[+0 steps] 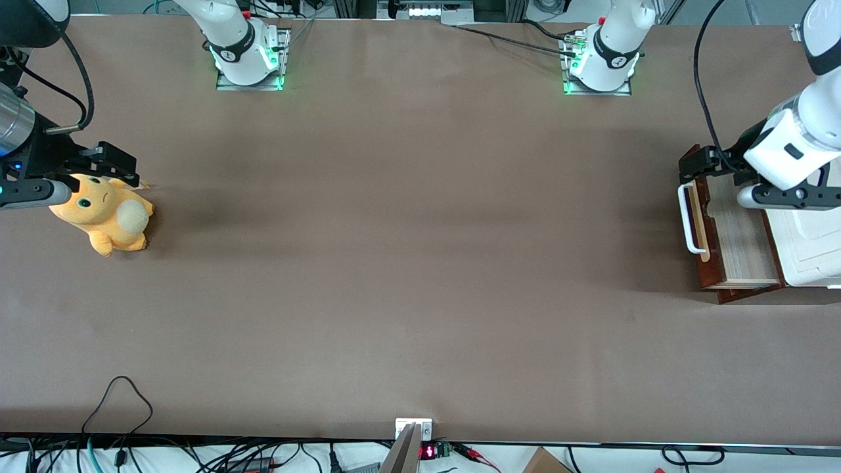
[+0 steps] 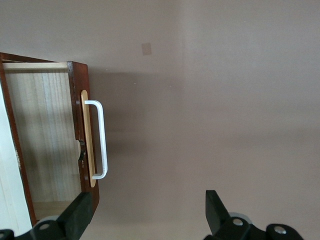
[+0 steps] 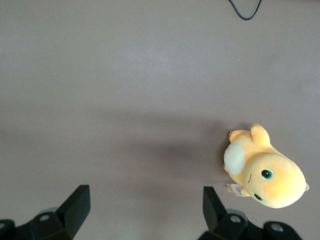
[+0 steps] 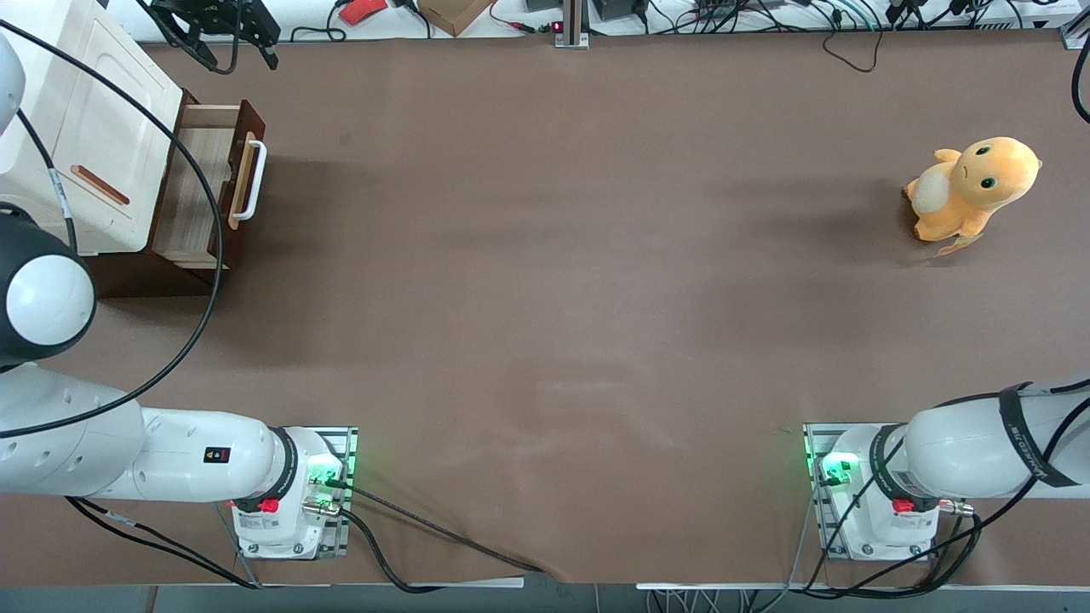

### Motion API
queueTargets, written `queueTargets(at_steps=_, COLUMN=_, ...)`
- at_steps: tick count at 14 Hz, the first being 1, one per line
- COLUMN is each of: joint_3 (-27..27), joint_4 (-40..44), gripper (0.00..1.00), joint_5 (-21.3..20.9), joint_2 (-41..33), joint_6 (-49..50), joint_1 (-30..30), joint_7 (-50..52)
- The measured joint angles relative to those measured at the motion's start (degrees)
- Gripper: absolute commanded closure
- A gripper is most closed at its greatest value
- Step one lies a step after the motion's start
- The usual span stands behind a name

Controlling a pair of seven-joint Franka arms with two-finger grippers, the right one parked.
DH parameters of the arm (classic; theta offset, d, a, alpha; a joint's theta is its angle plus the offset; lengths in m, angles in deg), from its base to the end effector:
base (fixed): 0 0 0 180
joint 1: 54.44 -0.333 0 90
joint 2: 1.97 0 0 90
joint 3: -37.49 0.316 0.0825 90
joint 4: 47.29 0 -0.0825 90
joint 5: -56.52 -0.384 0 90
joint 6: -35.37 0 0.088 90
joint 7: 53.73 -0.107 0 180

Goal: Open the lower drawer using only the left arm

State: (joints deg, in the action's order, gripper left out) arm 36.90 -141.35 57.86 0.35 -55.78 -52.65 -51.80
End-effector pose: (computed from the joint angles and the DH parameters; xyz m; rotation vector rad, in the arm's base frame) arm 0.5633 -0.0258 0.5702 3.1180 -0.0099 -0.1437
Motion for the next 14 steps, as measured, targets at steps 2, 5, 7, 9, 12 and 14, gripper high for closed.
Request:
queueTargets(at_steps=2, joint_3=0.01, joint_4=0.26, gripper=0.00, joint_5=0.00, joint_2=-0.89, joint_6=-0.15, joint_1=-0.08, joint_7=0.00)
queueTargets(at_steps=5, joint_3=0.15, joint_4=1.54, gripper=0.00, joint_5=0.00, joint_2=-1.00, joint_6=-0.61, joint_1=-0.16, joint_7=0.00)
queueTargets(at_steps=7, joint_3=0.23, joint_4=1.95, gripper=0.00, joint_5=0.00, joint_2=-0.89, joint_6=-0.80, joint_1=-0.18, joint_7=0.00)
queueTargets(at_steps=9, joint_3=0.22, joint_4=2.42, gripper=0.00, joint_5=0.00, joint_2=-0.77, joint_6=-0.91, joint_1=-0.19, joint_7=0.00)
queueTargets(at_steps=12, joint_3=0.12, joint_4=2.86, gripper=0.00, joint_5=0.00, joint_2=-0.68, joint_6=-0.91, joint_1=-0.18, joint_7=0.00)
queueTargets(at_steps=14, joint_3=0.16, joint_4=2.89, gripper=0.00, joint_5=0.00, joint_2=-0.63, joint_6=-0.91, joint_1=-0.19, joint_7=0.00)
